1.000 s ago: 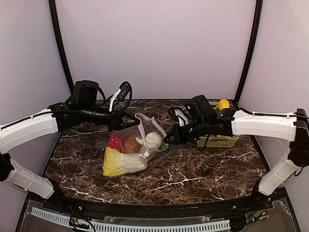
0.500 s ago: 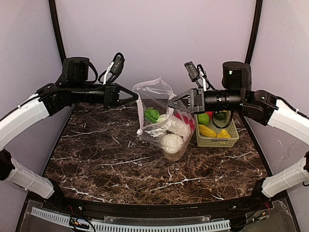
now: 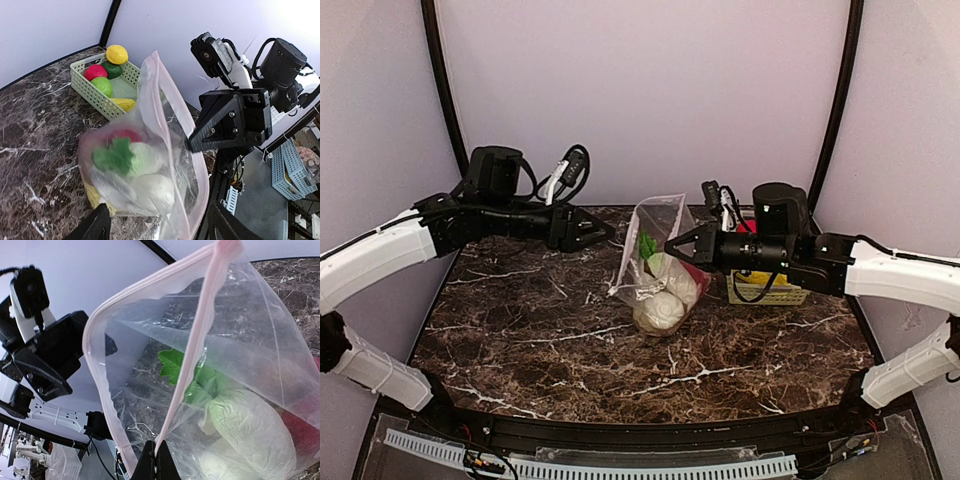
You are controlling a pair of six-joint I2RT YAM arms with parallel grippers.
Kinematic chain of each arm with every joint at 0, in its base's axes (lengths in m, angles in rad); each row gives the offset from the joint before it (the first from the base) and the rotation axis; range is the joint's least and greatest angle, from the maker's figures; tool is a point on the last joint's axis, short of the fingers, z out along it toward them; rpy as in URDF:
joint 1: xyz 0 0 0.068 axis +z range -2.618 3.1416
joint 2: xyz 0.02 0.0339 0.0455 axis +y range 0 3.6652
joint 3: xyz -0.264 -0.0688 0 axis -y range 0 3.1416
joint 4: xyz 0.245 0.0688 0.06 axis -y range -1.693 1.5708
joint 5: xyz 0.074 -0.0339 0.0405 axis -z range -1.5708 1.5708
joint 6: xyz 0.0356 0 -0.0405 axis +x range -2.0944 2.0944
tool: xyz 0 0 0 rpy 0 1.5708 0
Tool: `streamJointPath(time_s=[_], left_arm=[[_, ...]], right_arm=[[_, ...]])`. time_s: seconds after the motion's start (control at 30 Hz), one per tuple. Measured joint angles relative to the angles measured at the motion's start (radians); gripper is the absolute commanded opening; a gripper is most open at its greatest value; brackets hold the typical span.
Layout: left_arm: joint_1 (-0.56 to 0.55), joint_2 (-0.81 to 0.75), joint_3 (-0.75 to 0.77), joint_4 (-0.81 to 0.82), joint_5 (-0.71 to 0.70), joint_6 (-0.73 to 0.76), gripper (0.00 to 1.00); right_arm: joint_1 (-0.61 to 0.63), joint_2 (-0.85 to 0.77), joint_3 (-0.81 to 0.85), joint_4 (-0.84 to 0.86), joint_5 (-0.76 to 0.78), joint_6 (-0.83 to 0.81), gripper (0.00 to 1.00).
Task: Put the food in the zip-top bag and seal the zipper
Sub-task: Pass from the left arm to the right, then pass from the right arm to the left
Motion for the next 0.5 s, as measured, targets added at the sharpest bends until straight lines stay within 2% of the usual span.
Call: streamJointPath(time_s=[0.27, 0.37, 0.5], left_arm=[[-0.048, -0.394, -0.307, 0.124, -0.154, 0.071, 0.80], [-0.080, -0.446, -0.409, 0.191, -0.177, 0.072, 0.81], [-0.096, -0.406, -0.500, 0.285, -0.204, 0.054, 0.80]], right_arm=[[0.003, -0.004, -0.003, 0.116, 0.126, 0.058, 0.00], [0.003, -0.004, 0.000, 0.126, 0.151, 0.062, 0.00], [0.003, -0.004, 0.008, 0.133, 0.161, 0.069, 0.00]])
